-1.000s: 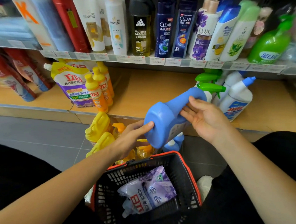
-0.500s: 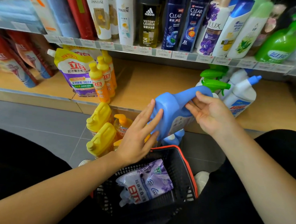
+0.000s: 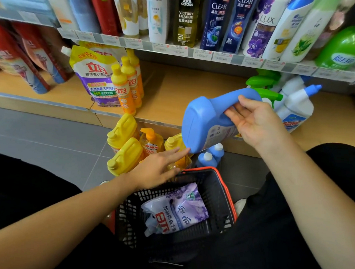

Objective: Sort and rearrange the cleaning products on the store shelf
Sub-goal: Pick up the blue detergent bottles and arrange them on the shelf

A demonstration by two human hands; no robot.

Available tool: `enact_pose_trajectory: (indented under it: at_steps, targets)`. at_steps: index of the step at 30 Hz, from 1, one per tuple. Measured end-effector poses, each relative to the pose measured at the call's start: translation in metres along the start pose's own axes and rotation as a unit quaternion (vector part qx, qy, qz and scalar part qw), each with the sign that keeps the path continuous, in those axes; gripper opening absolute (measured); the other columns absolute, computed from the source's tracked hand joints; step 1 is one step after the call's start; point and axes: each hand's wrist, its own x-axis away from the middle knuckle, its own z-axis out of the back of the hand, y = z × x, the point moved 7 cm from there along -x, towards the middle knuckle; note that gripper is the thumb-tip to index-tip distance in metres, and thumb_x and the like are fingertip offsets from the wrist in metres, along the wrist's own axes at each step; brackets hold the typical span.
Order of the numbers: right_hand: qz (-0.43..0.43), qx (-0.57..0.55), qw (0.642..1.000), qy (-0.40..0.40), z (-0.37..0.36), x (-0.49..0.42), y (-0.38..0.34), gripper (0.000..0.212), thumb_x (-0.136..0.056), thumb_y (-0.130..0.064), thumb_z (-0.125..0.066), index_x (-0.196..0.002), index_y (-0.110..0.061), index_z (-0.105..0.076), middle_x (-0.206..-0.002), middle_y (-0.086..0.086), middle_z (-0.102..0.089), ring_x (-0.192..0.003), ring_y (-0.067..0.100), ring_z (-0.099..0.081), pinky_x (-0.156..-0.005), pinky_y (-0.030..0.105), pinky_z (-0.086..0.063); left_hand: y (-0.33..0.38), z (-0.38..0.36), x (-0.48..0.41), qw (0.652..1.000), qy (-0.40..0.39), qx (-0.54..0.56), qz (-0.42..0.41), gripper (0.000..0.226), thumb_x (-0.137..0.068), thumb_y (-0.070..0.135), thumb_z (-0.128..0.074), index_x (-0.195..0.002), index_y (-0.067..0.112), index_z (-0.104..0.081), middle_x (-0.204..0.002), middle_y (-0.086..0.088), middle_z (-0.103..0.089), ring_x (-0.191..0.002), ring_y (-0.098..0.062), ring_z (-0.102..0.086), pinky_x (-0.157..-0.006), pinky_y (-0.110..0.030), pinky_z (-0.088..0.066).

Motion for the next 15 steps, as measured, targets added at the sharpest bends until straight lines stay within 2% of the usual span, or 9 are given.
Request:
enact_pose_trajectory:
  at_steps: [2,3,4,6,7,8,9,11,15]
  targets:
    - [0.008,-0.001,1.0,-0.003,-0.001,-0.001,-0.001,0.006,-0.098,0.001,-0.054,-0.098,-0.001,-0.06,-0.072,0.01,-0.075,-0.069,0.019,-0.076,-0.063,0.033,-0.062,-0.013,0.002,-0.002,0.993,-0.005,0.08,0.085,0.046,-0.101,0.023,-0.062,-0.146,0.02,-0.054,-0.115,-0.007,-0.075,-0.106,-0.001,-0.065,-0.088,-0.034,-0.052]
    - [0.008,-0.001,1.0,-0.003,-0.002,-0.002,0.0,0.006,-0.098,0.0,-0.054,-0.098,-0.001,-0.06,-0.072,0.01,-0.075,-0.069,0.019,-0.076,-0.063,0.033,-0.062,-0.018,0.003,-0.003,0.974,0.01,0.174,0.143,0.041,-0.101,0.021,-0.062,-0.141,0.018,-0.059,-0.111,-0.007,-0.075,-0.097,-0.004,-0.065,-0.089,-0.041,-0.055]
    - [0.005,0.0,1.0,-0.003,-0.002,-0.002,0.001,0.006,-0.098,0.0,-0.055,-0.099,0.0,-0.06,-0.073,0.01,-0.076,-0.07,0.02,-0.076,-0.063,0.033,-0.062,-0.02,0.004,-0.003,0.932,0.025,0.296,0.207,0.037,-0.102,0.021,-0.06,-0.139,0.017,-0.061,-0.119,-0.008,-0.073,-0.102,-0.01,-0.066,-0.095,-0.043,-0.055]
    - [-0.003,0.006,1.0,-0.006,-0.003,-0.003,0.006,0.006,-0.098,-0.001,-0.055,-0.101,0.0,-0.06,-0.075,0.011,-0.076,-0.072,0.02,-0.076,-0.064,0.033,-0.062,-0.018,-0.003,-0.002,0.786,0.032,0.538,0.303,0.032,-0.103,0.028,-0.055,-0.131,0.016,-0.063,-0.13,-0.012,-0.068,-0.115,-0.025,-0.068,-0.099,-0.043,-0.054]
    - [-0.007,0.01,1.0,-0.008,-0.004,-0.003,0.009,0.006,-0.098,-0.001,-0.055,-0.101,0.0,-0.06,-0.075,0.011,-0.076,-0.072,0.021,-0.076,-0.064,0.032,-0.062,-0.013,-0.005,-0.003,0.714,0.028,0.62,0.324,0.033,-0.102,0.033,-0.053,-0.127,0.013,-0.062,-0.129,-0.014,-0.068,-0.114,-0.031,-0.068,-0.099,-0.045,-0.054]
    - [-0.011,0.014,1.0,-0.01,-0.004,-0.003,0.011,0.006,-0.098,-0.001,-0.055,-0.101,0.0,-0.061,-0.075,0.01,-0.076,-0.072,0.02,-0.076,-0.063,0.032,-0.062,-0.007,-0.004,-0.003,0.663,0.021,0.672,0.33,0.036,-0.102,0.036,-0.05,-0.125,0.01,-0.06,-0.126,-0.018,-0.067,-0.112,-0.035,-0.068,-0.099,-0.047,-0.052]
    - [-0.014,0.018,1.0,-0.011,-0.005,-0.003,0.014,0.006,-0.098,-0.002,-0.055,-0.101,0.0,-0.061,-0.074,0.01,-0.076,-0.072,0.02,-0.076,-0.063,0.031,-0.061,-0.001,-0.001,-0.003,0.63,0.014,0.705,0.326,0.039,-0.102,0.039,-0.047,-0.124,0.008,-0.057,-0.125,-0.022,-0.064,-0.113,-0.039,-0.066,-0.101,-0.049,-0.051]
    - [-0.018,0.027,0.999,-0.015,-0.005,-0.004,0.017,0.007,-0.099,-0.003,-0.055,-0.101,0.0,-0.061,-0.074,0.01,-0.076,-0.073,0.02,-0.076,-0.064,0.031,-0.061,0.008,0.007,-0.003,0.598,0.004,0.738,0.312,0.046,-0.1,0.043,-0.046,-0.127,0.005,-0.051,-0.129,-0.029,-0.056,-0.123,-0.046,-0.057,-0.105,-0.052,-0.047]
    - [-0.029,0.039,0.999,-0.016,-0.006,-0.005,0.023,0.009,-0.098,-0.002,-0.055,-0.104,0.002,-0.061,-0.078,0.012,-0.076,-0.077,0.022,-0.076,-0.066,0.033,-0.062,0.02,0.022,-0.004,0.574,-0.002,0.766,0.289,0.053,-0.094,0.047,-0.048,-0.129,0.008,-0.045,-0.131,-0.027,-0.048,-0.138,-0.054,-0.04,-0.111,-0.055,-0.04]
